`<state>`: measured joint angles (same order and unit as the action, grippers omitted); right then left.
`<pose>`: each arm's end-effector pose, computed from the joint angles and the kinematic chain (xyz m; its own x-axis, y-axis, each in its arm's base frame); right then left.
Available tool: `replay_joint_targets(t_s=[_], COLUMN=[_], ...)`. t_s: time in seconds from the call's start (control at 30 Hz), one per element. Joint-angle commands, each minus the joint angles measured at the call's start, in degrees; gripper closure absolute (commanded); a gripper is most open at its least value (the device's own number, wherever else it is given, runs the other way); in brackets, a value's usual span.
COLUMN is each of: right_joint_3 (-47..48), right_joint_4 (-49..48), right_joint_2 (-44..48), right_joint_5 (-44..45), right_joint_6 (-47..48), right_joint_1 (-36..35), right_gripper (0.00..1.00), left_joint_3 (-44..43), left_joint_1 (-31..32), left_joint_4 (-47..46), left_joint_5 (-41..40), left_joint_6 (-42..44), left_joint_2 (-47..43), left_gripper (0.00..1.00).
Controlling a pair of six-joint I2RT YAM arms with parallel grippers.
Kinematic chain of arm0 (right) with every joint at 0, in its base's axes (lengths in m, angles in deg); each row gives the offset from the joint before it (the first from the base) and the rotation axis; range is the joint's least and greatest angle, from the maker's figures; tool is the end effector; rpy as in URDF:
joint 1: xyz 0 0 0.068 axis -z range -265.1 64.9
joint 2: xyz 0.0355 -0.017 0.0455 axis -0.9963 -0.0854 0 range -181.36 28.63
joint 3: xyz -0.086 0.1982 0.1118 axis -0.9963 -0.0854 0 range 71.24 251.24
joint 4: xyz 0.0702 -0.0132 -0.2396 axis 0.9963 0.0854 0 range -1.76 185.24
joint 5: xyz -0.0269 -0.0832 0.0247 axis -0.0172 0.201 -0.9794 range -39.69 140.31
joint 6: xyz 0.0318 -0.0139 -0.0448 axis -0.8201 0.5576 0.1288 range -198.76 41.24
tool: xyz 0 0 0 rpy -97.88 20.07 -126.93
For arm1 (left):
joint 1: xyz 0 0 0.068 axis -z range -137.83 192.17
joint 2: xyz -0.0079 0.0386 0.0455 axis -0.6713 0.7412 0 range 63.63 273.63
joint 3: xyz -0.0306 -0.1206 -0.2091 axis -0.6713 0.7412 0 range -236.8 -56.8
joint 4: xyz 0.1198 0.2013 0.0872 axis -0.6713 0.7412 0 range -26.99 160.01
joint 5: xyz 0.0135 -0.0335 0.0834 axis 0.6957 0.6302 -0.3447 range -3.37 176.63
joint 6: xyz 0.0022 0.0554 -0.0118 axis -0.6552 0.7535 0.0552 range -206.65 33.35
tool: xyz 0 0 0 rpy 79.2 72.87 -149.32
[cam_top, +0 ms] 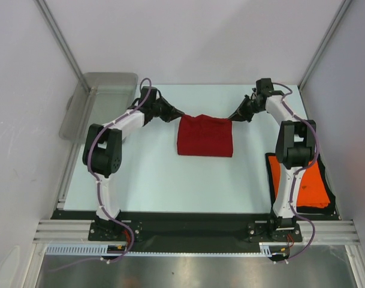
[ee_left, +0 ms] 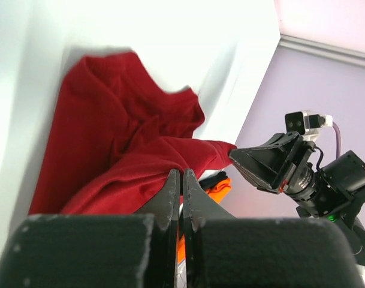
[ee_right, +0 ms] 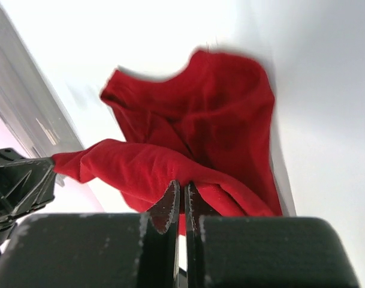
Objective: Fold and stack the t-shirts
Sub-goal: Fold the tshirt
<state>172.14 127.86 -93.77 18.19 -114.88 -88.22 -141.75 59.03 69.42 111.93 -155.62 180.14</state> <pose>0.4336 0.0448 0.1868 -0.8846 0.4519 -0.1157 0.2712 0.7000 0.6607 0.4166 -0.1440 0.1840 -0.7571 -0.6523 -0.0375 -0.3398 0.4421 -0.8301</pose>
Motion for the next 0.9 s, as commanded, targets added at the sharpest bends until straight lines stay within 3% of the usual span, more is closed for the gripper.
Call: replay_joint_targets(t_s=[0.0,0.33,0.4,0.47,0.57,0.6,0.63,0.7,0.73,0.8,0.87], right_joint_3=[5.18,12.03,13.87,15.02,21.41,24.4,31.04,36.53,38.82,36.75,27.05], right_joint_4=[0.99,1.43,2.04,2.57,6.5,8.61,10.81,16.44,17.94,17.6,13.5], right_joint_2=[-2.47,-9.06,-10.04,-11.62,-16.17,-17.93,-19.26,-20.94,-20.59,-16.91,-10.52], right_joint_5=[-2.07,-3.56,-3.39,-2.86,-0.41,0.47,2.57,3.73,4.86,6.01,4.53], right_joint_6=[0.79,0.08,0.26,0.43,2.01,4.28,5.61,7.98,9.82,11.06,11.33], right_joint_1=[0.83,1.8,1.8,2.32,5.29,6.27,7.06,8.64,9.0,9.27,8.83], right_gripper=[1.0,1.0,0.98,0.91,0.81,0.77,0.65,0.55,0.49,0.46,0.46], left_joint_3=[-4.6,-10.59,-11.37,-13.3,-20.41,-27.92,-32.78,-43.23,-43.37,-37.88,-32.41], left_joint_1=[-0.95,-1.92,-2.1,-2.27,-3.06,-3.5,-3.76,-3.77,-3.68,-3.59,-3.42], left_joint_4=[-1.41,-0.18,0.44,2.89,14.01,17.98,22.28,33.33,34.18,32.53,26.5], left_joint_5=[2.38,2.65,2.39,1.34,-1.73,-2.09,-2.1,-5.42,-6.65,-9.81,-10.01], left_joint_6=[-1.08,-0.38,-0.03,2.16,9.36,11.64,16.62,21.66,25.43,27.13,28.45], left_joint_2=[2.84,9.0,9.87,10.93,14.44,16.01,20.21,22.26,20.62,16.41,9.57], left_gripper=[1.0,0.99,0.94,0.9,0.77,0.71,0.71,0.67,0.66,0.64,0.63])
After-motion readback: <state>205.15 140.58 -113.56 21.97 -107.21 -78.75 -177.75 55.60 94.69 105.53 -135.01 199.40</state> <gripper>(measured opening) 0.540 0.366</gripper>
